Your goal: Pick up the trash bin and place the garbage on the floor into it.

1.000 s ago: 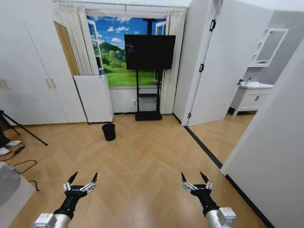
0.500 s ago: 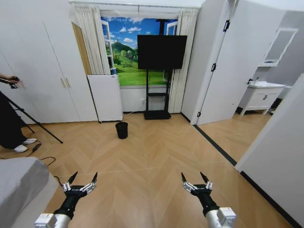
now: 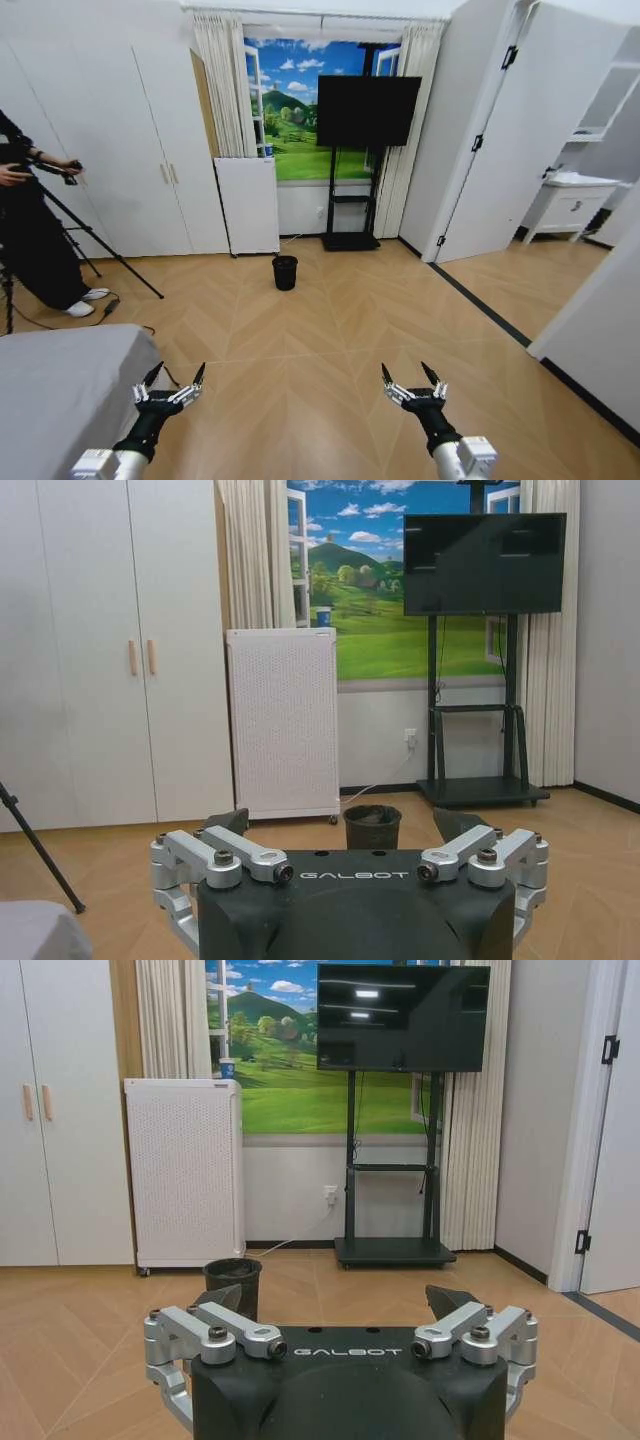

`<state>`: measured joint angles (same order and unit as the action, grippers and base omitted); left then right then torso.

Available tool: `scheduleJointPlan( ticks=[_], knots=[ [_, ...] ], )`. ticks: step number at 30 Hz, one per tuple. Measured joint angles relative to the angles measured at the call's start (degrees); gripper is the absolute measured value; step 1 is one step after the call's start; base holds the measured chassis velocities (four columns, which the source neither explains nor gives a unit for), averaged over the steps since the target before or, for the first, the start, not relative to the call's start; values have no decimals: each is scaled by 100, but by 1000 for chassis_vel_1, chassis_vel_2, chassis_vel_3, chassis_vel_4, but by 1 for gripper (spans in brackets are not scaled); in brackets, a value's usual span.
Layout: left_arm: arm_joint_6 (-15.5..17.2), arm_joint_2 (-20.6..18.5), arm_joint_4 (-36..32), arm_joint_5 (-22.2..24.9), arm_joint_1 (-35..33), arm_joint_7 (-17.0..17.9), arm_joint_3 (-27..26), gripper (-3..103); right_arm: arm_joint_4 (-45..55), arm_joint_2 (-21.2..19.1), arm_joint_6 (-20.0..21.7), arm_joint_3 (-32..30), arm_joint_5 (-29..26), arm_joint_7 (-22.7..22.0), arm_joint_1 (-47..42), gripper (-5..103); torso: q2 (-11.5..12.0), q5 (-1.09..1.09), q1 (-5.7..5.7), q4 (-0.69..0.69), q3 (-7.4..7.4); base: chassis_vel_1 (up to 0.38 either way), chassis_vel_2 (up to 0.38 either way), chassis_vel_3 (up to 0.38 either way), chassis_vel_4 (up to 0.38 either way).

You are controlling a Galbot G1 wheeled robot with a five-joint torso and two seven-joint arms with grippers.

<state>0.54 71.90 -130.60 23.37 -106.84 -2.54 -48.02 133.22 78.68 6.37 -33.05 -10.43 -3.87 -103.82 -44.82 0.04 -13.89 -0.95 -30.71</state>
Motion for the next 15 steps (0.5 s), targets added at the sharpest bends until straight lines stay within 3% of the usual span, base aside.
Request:
scheduleJointPlan(
  ticks=[8, 15],
  knots=[
    [0, 0, 0, 0, 0, -1, 0, 100, 0, 0, 0, 0, 0, 0, 0, 100, -65, -6, -28, 0, -36, 98, 101, -111, -122],
    [0, 0, 0, 0, 0, -2, 0, 100, 0, 0, 0, -1, 0, 0, 0, 100, -69, -3, -28, 0, -39, 9, 8, -10, -5]
  ],
)
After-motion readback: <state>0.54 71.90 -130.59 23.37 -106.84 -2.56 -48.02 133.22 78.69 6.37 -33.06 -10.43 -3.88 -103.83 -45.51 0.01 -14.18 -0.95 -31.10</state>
